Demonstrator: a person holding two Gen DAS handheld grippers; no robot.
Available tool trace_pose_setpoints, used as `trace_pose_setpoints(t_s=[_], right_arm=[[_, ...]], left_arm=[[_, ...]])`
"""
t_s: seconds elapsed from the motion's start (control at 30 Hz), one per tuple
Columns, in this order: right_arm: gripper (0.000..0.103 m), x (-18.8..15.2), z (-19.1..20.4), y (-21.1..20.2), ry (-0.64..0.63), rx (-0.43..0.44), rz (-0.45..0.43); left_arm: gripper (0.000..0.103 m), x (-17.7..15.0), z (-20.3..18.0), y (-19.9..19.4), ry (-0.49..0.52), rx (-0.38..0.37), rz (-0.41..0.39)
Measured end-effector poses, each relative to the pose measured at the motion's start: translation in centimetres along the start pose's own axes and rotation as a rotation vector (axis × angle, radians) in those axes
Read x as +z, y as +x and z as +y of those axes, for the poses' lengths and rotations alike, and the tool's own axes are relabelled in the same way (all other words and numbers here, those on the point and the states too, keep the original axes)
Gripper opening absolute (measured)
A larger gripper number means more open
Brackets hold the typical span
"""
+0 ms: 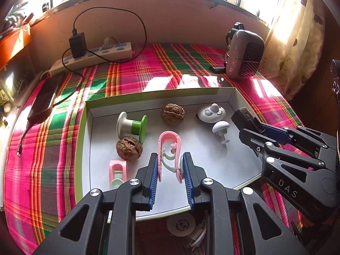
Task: Organize objects
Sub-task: 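Lower the black device and pink-white clip into the box with both grippers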
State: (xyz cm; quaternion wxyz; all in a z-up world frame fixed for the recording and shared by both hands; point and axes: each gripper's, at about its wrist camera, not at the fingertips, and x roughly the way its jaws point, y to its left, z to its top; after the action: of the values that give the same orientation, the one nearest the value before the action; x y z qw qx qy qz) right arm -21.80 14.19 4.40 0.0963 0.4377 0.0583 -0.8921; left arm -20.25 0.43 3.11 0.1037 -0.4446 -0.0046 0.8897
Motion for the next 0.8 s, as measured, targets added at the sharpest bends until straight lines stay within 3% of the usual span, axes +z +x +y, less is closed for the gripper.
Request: trace_pose_setpoints(t_s=[0.3, 0.8], right_arm=[[0.029, 0.3, 0.3, 1.3, -0.009, -0.026, 0.021], [0.029, 0.2, 0.6, 1.9, 0.014, 0.011, 0.04]], left_arm=[[0.021, 0.3, 0.2, 1.4, -0.001, -0.001, 0.022], [0.021, 1.1, 0.2, 2.7, 0.003, 0.001, 0.031]])
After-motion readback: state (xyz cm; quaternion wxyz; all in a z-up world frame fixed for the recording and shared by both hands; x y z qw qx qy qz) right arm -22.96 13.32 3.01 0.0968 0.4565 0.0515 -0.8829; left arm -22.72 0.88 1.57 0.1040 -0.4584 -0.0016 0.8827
